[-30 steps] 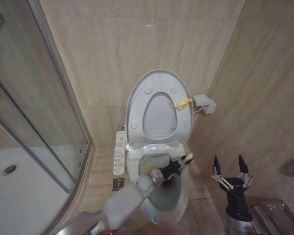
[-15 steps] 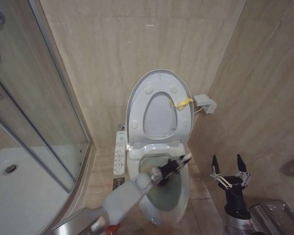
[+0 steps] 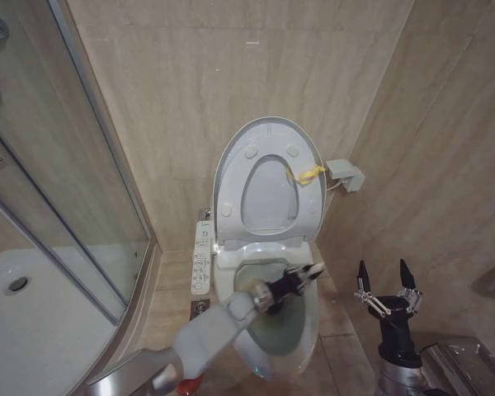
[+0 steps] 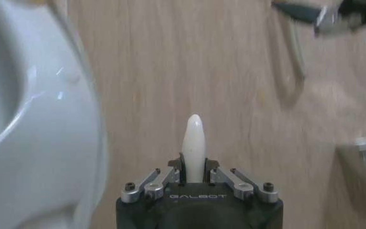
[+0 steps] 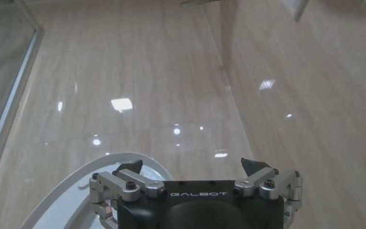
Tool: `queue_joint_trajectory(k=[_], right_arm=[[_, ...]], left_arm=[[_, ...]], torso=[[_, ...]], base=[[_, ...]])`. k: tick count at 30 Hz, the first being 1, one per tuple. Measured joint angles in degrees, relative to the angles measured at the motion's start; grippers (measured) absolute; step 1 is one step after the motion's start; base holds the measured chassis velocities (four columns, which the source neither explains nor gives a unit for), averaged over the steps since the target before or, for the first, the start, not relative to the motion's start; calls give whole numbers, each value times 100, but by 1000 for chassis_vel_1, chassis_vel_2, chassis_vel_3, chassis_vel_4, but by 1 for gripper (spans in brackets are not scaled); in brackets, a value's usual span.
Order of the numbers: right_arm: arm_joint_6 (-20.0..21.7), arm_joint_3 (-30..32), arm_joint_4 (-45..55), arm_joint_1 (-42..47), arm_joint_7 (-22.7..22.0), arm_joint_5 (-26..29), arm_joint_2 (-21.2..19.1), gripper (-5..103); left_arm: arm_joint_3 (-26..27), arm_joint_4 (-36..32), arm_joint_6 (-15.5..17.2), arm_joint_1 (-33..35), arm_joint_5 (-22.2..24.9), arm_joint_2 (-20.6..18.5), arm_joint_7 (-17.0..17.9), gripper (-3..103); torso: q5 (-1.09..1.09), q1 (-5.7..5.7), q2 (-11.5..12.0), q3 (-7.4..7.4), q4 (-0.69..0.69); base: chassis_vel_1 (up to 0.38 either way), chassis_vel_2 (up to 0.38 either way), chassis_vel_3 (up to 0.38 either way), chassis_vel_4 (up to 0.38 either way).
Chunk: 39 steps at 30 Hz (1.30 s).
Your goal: Open the toilet lid, clean the toilet bowl with a toilet brush, close the toilet lid, and flush.
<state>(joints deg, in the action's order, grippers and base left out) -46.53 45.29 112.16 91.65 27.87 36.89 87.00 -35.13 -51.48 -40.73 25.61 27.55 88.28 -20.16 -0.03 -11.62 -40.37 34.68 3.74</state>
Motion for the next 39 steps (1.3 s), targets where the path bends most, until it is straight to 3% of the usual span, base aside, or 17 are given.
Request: queue_joint_trajectory(k=[3,8,12,14,17,23,31,39], right_arm=[[-7,9,-2,11,3,1,9,100],[-3,7,39,26,6,0,26,100],[-1,2,46,25,8,-3,41,100],[-1,20,47,31,8,-4,41,100],[-2,37,47,36,7,-4,43,100],[9,20,80,34,5,-2,44,100],[9,1,52,23,6,-8,25,100],[56,-30,113,35,-4,-3,8,100]], left_arm=[[-33,170,-25,31,-53,-52,-23,21],[-78,509,-56,133,-212,-336,-70,21],[14,153,-40,118,-145,-218,-13,21],[144,-112,-41,78,-113,11,94,21],[141,-88,-37,99,-129,55,129,21],[-8,393,-34,238,-313,-245,130,21],[124,-213,62,57,-34,46,212,21],[46,422,48,144,-193,-159,152,21]], torso=[[2,0,0,0,-1],[5,-1,1,1,-15],[4,-1,1,2,-10],[1,0,0,0,-1],[1,0,0,1,0],[6,-1,1,2,-14],[1,0,0,0,0],[6,-1,1,2,-14]], base=[[0,0,0,0],[0,0,0,0],[0,0,0,0],[0,0,0,0],[0,0,0,0],[0,0,0,0],[0,0,0,0],[0,0,0,0]])
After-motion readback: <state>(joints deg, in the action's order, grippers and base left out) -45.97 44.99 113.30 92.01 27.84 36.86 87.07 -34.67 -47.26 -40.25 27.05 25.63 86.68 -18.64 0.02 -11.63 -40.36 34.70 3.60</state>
